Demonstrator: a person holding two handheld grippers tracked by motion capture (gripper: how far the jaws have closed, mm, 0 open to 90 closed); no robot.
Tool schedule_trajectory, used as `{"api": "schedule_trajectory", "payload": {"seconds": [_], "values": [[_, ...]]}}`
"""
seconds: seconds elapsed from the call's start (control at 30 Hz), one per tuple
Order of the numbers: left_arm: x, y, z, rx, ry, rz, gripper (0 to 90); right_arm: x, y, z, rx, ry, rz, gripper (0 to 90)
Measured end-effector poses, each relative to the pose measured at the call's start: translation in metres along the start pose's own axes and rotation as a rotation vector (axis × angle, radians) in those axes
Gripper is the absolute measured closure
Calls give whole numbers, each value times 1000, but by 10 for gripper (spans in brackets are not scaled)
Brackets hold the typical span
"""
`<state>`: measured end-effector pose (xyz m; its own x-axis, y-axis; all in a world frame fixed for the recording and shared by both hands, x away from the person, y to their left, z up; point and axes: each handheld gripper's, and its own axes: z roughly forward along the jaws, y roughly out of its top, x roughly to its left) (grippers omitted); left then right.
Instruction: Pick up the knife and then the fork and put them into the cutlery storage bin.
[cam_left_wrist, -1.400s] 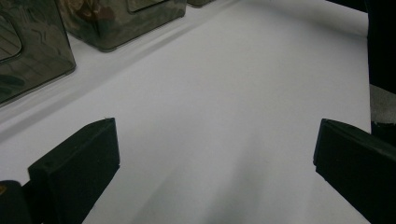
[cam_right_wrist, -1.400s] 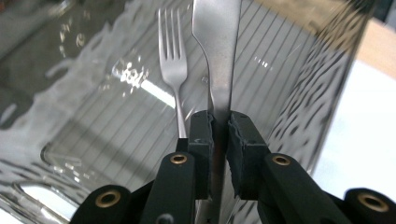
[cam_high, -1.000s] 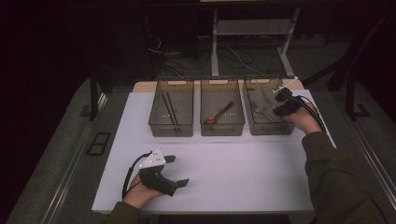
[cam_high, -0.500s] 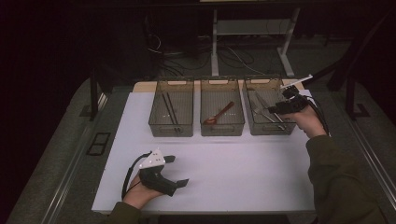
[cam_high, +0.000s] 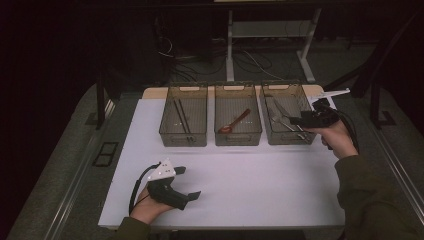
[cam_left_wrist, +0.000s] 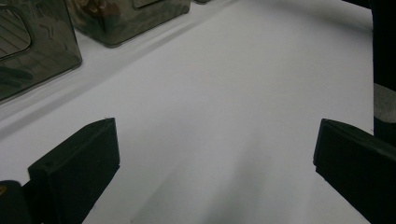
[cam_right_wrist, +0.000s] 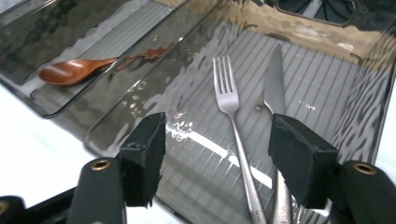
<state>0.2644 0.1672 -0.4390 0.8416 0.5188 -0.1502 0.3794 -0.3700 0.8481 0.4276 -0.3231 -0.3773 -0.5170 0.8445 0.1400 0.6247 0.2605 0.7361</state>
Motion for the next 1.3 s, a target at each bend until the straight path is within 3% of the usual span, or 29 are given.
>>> {"api": "schedule_trajectory", "payload": {"seconds": [0.3, 0.5, 0.87, 1.3], "values": [[2, -1, 0, 4, -8, 0, 0, 22, -14, -15, -63, 48, -72, 331], [1, -1, -1, -4, -9, -2, 0, 34, -26, -26, -110, 92, -79, 319], [1, -1, -1, -12, -14, -2, 0, 66, -49, -42, -182, 110, -122, 236], [1, -2, -2, -13, -13, -5, 0, 91, -82, -40, -195, 96, -159, 189]]}}
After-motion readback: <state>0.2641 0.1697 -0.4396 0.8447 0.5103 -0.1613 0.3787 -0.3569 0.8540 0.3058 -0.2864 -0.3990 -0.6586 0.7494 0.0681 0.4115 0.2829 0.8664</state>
